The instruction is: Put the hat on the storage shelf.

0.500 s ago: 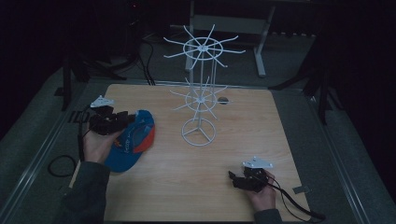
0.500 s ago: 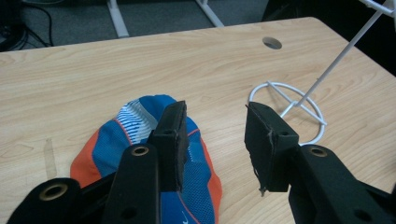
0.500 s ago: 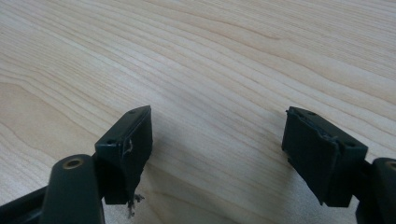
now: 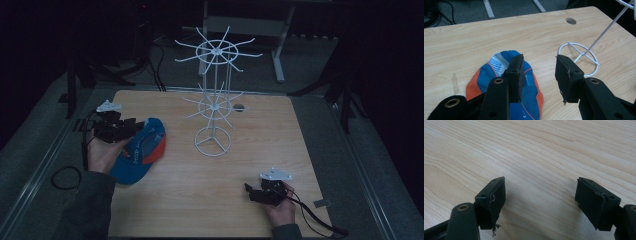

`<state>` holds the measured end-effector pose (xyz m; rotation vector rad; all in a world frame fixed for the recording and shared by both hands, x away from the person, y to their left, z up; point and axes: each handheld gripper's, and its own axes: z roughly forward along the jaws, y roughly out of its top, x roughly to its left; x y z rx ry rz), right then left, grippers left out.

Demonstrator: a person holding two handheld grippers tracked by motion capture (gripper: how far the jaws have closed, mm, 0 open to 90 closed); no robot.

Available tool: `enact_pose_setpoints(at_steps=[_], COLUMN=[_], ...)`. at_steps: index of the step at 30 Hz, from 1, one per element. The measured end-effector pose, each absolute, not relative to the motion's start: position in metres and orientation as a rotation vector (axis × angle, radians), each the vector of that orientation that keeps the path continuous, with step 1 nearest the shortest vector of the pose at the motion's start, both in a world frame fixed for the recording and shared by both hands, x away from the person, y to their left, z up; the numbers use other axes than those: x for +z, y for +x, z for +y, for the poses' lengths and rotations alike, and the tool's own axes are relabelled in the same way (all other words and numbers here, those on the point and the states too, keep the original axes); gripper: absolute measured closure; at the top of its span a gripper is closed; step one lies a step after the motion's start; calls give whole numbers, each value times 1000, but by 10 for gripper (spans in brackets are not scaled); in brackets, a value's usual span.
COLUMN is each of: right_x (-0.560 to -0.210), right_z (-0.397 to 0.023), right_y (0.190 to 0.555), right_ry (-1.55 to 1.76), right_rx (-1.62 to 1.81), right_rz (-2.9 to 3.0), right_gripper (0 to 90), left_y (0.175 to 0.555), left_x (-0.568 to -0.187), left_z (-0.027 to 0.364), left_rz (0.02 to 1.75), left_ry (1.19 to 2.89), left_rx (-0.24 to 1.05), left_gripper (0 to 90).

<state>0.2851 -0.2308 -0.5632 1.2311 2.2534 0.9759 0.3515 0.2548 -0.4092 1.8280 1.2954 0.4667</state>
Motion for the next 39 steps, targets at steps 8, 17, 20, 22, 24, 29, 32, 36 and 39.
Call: enact_pose_setpoints(at_steps=[8, 17, 20, 22, 24, 29, 32, 36, 39], right_x=[-563, -563, -563, -563, -563, -563, -563, -563, -563], right_z=[-231, -231, -231, -231, -231, -231, -231, -231, -231], right_y=[285, 285, 285, 285, 285, 285, 285, 285, 285], right_ry=[1231, 1231, 1231, 1231, 1231, 1231, 1231, 1232, 1233], right_rx=[976, 976, 976, 977, 976, 977, 976, 977, 977], right_rz=[2253, 2254, 2254, 2254, 2254, 2254, 2254, 2254, 2254], right_gripper=[244, 244, 244, 244, 243, 243, 244, 244, 244], left_y=[358, 369, 372, 374, 375, 381, 383, 387, 389], left_x=[-410, -418, -420, -422, -423, -427, -429, -433, -435], left_z=[254, 254, 253, 252, 251, 249, 247, 247, 247], left_rz=[1320, 1369, 1381, 1383, 1383, 1389, 1396, 1405, 1413], left_ry=[1849, 1887, 1902, 1916, 1928, 1964, 1979, 1998, 2016], left_rx=[478, 487, 487, 486, 484, 474, 474, 470, 470], left_gripper=[556, 527, 516, 516, 517, 516, 515, 514, 517])
